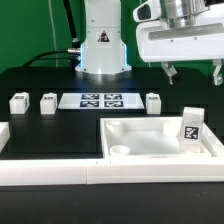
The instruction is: Assemble square table
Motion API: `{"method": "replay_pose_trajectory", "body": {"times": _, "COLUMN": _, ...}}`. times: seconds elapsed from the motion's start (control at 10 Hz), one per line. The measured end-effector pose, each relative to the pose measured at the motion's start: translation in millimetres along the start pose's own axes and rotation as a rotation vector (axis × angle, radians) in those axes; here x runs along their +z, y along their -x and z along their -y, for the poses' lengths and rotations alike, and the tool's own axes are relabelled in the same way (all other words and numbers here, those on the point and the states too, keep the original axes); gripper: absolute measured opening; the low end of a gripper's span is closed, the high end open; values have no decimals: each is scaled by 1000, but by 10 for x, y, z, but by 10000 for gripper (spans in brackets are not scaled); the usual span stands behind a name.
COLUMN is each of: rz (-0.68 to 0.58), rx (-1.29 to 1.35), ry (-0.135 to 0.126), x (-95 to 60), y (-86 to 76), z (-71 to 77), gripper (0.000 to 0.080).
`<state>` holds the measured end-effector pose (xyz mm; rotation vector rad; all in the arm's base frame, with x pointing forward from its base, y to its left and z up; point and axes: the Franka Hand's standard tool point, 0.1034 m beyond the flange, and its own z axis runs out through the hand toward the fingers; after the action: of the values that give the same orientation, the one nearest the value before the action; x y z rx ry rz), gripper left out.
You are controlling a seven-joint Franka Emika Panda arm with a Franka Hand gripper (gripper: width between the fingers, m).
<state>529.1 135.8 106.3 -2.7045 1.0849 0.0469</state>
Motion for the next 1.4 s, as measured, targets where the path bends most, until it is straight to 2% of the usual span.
{"method": "replay_pose_trajectory", "body": {"times": 0.2, "rz": 0, "rx": -122, "ry": 1, "x": 1, "y": -3, "z": -4, "gripper": 649}}
{"method": "replay_pose_trajectory", "body": {"times": 0.3, "rz": 12, "rx": -216, "ry": 13, "x": 46, "y": 30, "z": -72, "gripper": 649}}
{"method": "replay_pose_trajectory", "body": {"times": 0.5, "rz": 81, "rx": -347, "ry": 71, "x": 240, "y": 209, "z": -402, "gripper": 649}}
{"method": "replay_pose_trajectory", "body": {"times": 0.6, "rz": 96, "rx": -439, "ry": 112, "x": 340, "y": 284, "z": -613, "gripper": 649}}
{"method": "replay_pose_trajectory", "body": {"times": 0.7, "rz": 60, "rx": -530, "ry": 143, "x": 391, "y": 290, "z": -735, "gripper": 649}}
{"method": "replay_pose_trajectory", "body": {"times": 0.9, "rz": 65, "rx": -544, "ry": 138, "x": 364, "y": 255, "z": -703, "gripper": 649}}
{"method": "replay_pose_trajectory", "body": {"times": 1.1, "rz": 92, "rx": -551, "ry": 152, "x": 386, "y": 284, "z": -732, "gripper": 649}}
{"method": "replay_pose_trajectory", "body": {"times": 1.2, "rz": 203, "rx": -608, "ry": 213, "x": 451, "y": 394, "z": -848, "gripper": 649}}
{"method": "replay_pose_trajectory", "body": {"times": 1.3, "rz": 301, "rx": -625, "ry": 253, "x": 509, "y": 441, "z": -1020, "gripper": 649}}
{"method": "replay_pose_trajectory", "body": {"times": 1.4, "rz": 339, "rx": -661, "ry": 284, "x": 551, "y": 431, "z": -1170, "gripper": 649}}
